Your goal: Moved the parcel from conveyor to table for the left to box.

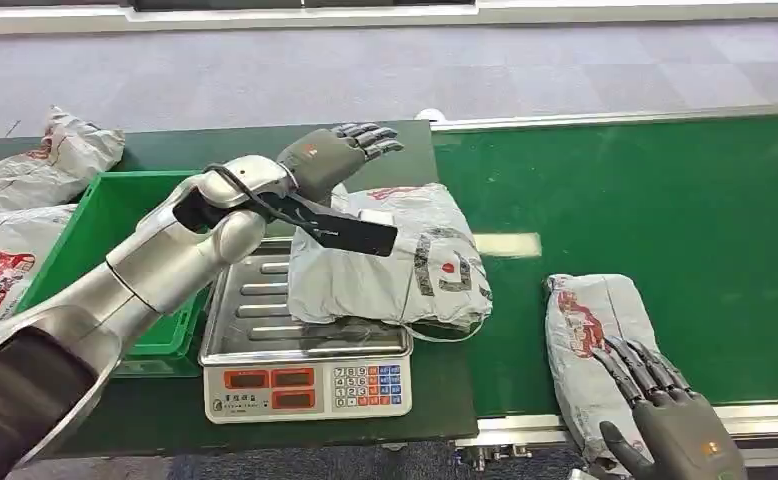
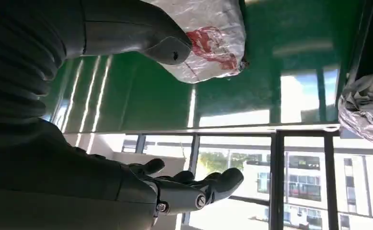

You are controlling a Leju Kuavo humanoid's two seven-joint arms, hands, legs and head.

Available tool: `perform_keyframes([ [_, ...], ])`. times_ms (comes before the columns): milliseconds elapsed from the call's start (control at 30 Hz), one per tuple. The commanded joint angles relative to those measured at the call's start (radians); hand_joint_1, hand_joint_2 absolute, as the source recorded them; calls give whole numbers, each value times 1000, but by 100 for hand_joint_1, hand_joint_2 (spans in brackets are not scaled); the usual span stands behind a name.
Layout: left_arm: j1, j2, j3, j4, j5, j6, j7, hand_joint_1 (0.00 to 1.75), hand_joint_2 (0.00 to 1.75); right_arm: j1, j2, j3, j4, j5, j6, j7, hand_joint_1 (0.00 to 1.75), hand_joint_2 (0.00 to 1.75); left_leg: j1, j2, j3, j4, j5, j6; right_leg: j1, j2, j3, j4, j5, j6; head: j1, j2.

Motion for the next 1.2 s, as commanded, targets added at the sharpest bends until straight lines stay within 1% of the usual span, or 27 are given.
perform_keyframes([
  [33,53,-119,-106,200,5,50,-52,0,175,-114,132,149,138,40,3,7,0,175,2,0,4,-6,2,-1,2,-3,6,-7,2,0,0,0],
  [100,56,-129,-112,224,1,54,-64,0,175,-116,134,150,139,42,0,7,0,175,1,0,3,-4,2,0,1,-3,4,-5,2,0,0,0],
  [167,96,-175,-134,336,-13,31,-93,0,175,-135,154,156,154,40,4,-10,0,175,1,0,2,-3,1,-1,1,-2,3,-3,1,0,0,0],
  [233,139,-218,-172,469,-68,72,-119,0,175,-156,166,163,165,40,9,-25,0,175,2,1,4,-7,3,0,2,-2,5,-7,3,0,0,0],
  [267,178,-250,-142,557,-53,108,-139,0,175,-163,175,166,172,36,13,-33,0,175,1,1,7,-7,2,0,1,-2,7,-7,2,0,0,0],
  [333,224,-267,-141,638,-70,154,-140,0,175,-168,179,175,180,35,19,-35,0,175,0,2,9,-8,2,0,0,0,9,-7,1,0,0,0],
  [400,241,-266,-142,657,-77,182,-150,0,175,-172,182,178,189,35,16,-35,0,175,1,5,9,-11,3,0,1,1,9,-10,3,1,0,0],
  [500,231,-272,-122,669,-58,169,-145,0,175,-172,179,179,190,36,17,-37,0,175,1,4,4,-5,1,-1,1,0,3,-5,2,0,0,0],
  [533,244,-271,-107,678,-56,160,-140,0,175,-177,174,185,195,31,19,-43,0,175,2,1,3,-4,1,-1,2,-2,4,-4,1,0,0,0],
  [600,282,-266,-86,696,-44,168,-137,0,175,-198,178,192,213,25,23,-54,0,175,-1,-2,7,-6,1,1,1,-3,9,-4,-1,4,0,0],
  [667,340,-267,-60,718,-40,184,-122,0,175,-258,198,214,263,15,34,-90,0,175,0,-1,7,-6,-4,6,1,-2,18,-4,-6,8,1,0],
  [700,363,-270,-55,724,-43,193,-118,0,175,-277,208,220,278,14,37,-100,0,175,0,1,11,-7,-6,7,1,0,22,-5,-7,8,0,0],
  [733,386,-271,-52,729,-48,200,-111,0,175,-296,218,230,293,13,40,-110,0,175,0,3,11,-9,-4,7,0,1,21,-8,-5,8,0,0],
  [767,404,-273,-46,731,-49,208,-107,0,175,-307,226,234,304,14,42,-114,0,175,0,2,13,-7,-6,8,0,0,25,-6,-7,8,0,0],
  [800,407,-274,-45,731,-50,211,-106,0,175,-309,227,235,305,14,42,-114,0,175,0,4,14,-9,-5,8,0,2,25,-7,-5,8,0,0],
  [833,407,-274,-45,731,-50,211,-106,0,175,-309,227,235,305,14,42,-114,0,175,0,5,11,-10,-3,8,0,2,22,-9,-2,8,0,0],
  [867,404,-275,-45,730,-49,210,-107,0,175,-307,227,235,305,14,42,-114,0,175,0,-1,14,-4,-8,9,0,-3,27,-3,-9,9,0,0],
  [900,399,-275,-43,729,-49,208,-108,0,175,-305,226,234,305,14,41,-114,0,175,0,-1,12,-4,-6,8,0,-4,25,-3,-9,10,0,0],
  [933,404,-275,-38,729,-54,205,-109,143,175,-301,226,232,299,14,39,-119,0,175,-1,-8,19,2,-12,11,0,-9,34,2,-16,12,0,0],
  [967,410,-276,-38,728,-59,209,-108,175,175,-295,228,233,296,14,38,-118,0,175,-1,-8,13,3,-9,11,-1,-11,28,3,-14,12,0,0],
  [1000,413,-274,-34,726,-59,209,-108,175,175,-286,227,234,290,14,36,-121,0,175,0,-7,7,4,-7,11,0,-10,22,3,-11,12,0,0],
  [1033,414,-272,-31,723,-66,218,-109,175,175,-280,226,234,286,15,32,-123,0,175,-1,-9,13,3,-9,11,-1,-12,29,2,-14,12,0,0],
  [1067,410,-268,-26,723,-67,217,-109,175,175,-272,226,236,281,15,27,-127,0,175,-1,-7,7,2,-7,11,-1,-11,23,1,-11,12,0,0],
  [1100,406,-264,-24,723,-68,216,-110,175,175,-268,226,237,281,15,25,-128,0,175,-1,-11,16,2,-10,11,-1,-14,33,1,-15,12,0,0],
  [1133,403,-262,-17,720,-79,233,-115,175,175,-267,227,236,281,15,20,-128,0,175,-1,-10,10,1,-7,11,-2,-13,27,0,-12,12,0,0],
  [1167,394,-256,-9,717,-79,235,-117,175,175,-265,230,237,280,15,18,-129,0,175,-2,-12,17,1,-10,11,-2,-14,34,1,-15,12,0,0],
  [1200,386,-252,-5,716,-81,235,-114,175,175,-266,233,238,283,16,16,-130,0,175,-2,-10,12,1,-8,11,-2,-13,29,0,-13,12,0,0],
])
